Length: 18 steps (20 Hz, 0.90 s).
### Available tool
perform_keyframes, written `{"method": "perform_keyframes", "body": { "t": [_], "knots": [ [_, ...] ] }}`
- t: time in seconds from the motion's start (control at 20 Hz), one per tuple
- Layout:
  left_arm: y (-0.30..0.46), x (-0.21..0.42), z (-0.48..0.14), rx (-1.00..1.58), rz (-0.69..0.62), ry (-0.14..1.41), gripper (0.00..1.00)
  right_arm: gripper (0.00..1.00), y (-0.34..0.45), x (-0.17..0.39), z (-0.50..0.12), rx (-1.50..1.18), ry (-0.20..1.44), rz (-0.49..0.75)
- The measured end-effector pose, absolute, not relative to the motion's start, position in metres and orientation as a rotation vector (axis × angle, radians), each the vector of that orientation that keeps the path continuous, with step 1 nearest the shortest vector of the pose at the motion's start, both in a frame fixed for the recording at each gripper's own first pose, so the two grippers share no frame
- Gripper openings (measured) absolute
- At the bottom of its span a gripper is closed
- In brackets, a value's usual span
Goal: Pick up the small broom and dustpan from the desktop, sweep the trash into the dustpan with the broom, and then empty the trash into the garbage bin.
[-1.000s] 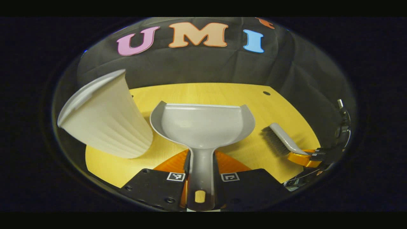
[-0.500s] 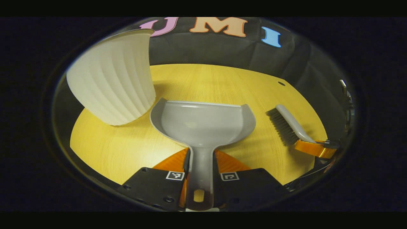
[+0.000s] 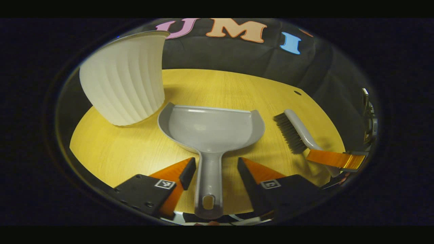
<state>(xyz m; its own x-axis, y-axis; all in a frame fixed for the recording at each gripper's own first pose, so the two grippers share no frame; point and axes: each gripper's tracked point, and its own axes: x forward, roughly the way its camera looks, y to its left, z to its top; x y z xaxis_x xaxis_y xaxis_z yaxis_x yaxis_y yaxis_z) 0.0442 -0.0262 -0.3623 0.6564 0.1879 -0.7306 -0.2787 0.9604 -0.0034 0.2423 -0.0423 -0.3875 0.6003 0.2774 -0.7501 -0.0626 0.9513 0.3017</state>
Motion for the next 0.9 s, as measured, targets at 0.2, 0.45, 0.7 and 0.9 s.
{"method": "perform_keyframes", "body": {
  "t": [0.2,0.45,0.7,0.9],
  "knots": [
    [-0.038,0.035,-0.289,-0.108,0.276,0.646,0.96,0.99,-0.053,0.242,-0.298,0.299,0.603,0.21],
    [-0.047,0.038,-0.152,-0.127,0.29,0.309,0.95,0.98,-0.046,0.212,-0.181,0.249,0.27,0.23],
    [-0.056,0.033,-0.046,0.003,0.299,0.061,0.93,0.98,-0.046,0.177,-0.116,0.076,0.027,0.227],
    [-0.066,0.038,-0.039,0.04,0.272,0.003,0.93,0.98,-0.053,0.172,-0.116,0.077,-0.015,0.22]
  ]
}}
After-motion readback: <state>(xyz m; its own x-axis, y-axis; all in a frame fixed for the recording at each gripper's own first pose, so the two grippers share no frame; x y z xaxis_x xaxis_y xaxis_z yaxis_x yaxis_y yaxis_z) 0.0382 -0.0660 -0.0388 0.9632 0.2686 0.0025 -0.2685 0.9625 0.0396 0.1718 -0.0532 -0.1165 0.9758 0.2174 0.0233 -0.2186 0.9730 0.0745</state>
